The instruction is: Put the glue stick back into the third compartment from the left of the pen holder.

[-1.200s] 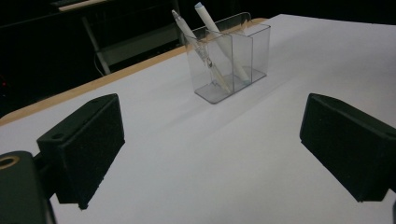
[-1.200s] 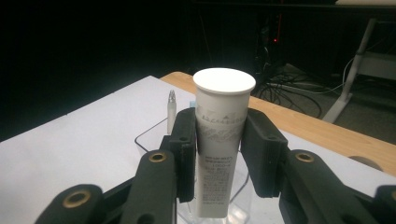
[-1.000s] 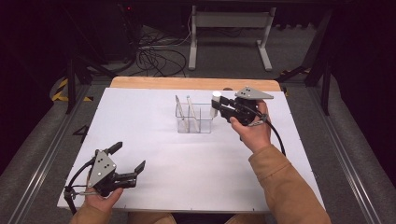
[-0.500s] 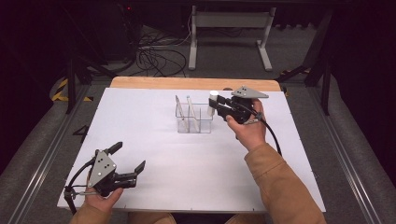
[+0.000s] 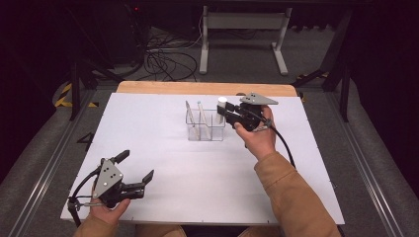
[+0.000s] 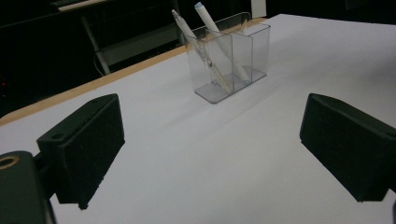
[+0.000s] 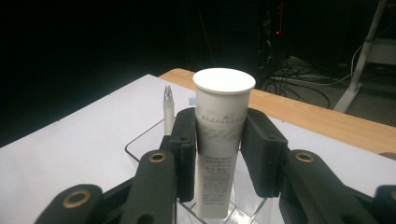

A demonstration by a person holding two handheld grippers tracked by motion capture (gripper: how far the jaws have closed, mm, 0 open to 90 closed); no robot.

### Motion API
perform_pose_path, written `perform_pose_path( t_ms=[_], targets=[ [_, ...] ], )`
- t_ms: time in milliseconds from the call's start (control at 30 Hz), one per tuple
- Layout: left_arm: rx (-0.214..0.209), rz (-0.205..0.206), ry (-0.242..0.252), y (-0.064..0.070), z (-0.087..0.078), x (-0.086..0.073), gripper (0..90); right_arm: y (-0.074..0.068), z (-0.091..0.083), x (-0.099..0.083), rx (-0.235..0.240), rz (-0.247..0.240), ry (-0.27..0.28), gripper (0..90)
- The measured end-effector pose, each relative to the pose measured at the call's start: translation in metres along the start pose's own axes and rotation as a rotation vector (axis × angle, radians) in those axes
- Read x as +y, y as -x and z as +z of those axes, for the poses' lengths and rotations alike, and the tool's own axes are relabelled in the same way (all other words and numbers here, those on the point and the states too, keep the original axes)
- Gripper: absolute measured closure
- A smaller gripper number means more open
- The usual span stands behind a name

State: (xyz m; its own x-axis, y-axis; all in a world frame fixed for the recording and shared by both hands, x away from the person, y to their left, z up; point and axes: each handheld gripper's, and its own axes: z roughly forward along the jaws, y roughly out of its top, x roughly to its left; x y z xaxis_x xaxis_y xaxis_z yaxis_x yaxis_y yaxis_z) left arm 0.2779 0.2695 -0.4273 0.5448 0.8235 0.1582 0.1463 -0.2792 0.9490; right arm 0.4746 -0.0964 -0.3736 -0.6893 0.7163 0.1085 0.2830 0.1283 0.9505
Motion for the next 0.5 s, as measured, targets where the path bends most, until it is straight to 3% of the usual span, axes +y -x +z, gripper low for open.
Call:
perform_pose_path(
  t_ms=[433, 500],
  targets=[
    [-0.002, 0.001, -0.001, 0.000, 0.000, 0.000, 7.1, 0.004, 0.015, -0.011, -0.031, 0.012, -0.025, 67.0],
    [-0.001, 0.001, 0.000, 0.000, 0.000, 0.000, 7.1, 0.005, 0.017, -0.013, -0.035, 0.026, -0.025, 59.9]
  ],
)
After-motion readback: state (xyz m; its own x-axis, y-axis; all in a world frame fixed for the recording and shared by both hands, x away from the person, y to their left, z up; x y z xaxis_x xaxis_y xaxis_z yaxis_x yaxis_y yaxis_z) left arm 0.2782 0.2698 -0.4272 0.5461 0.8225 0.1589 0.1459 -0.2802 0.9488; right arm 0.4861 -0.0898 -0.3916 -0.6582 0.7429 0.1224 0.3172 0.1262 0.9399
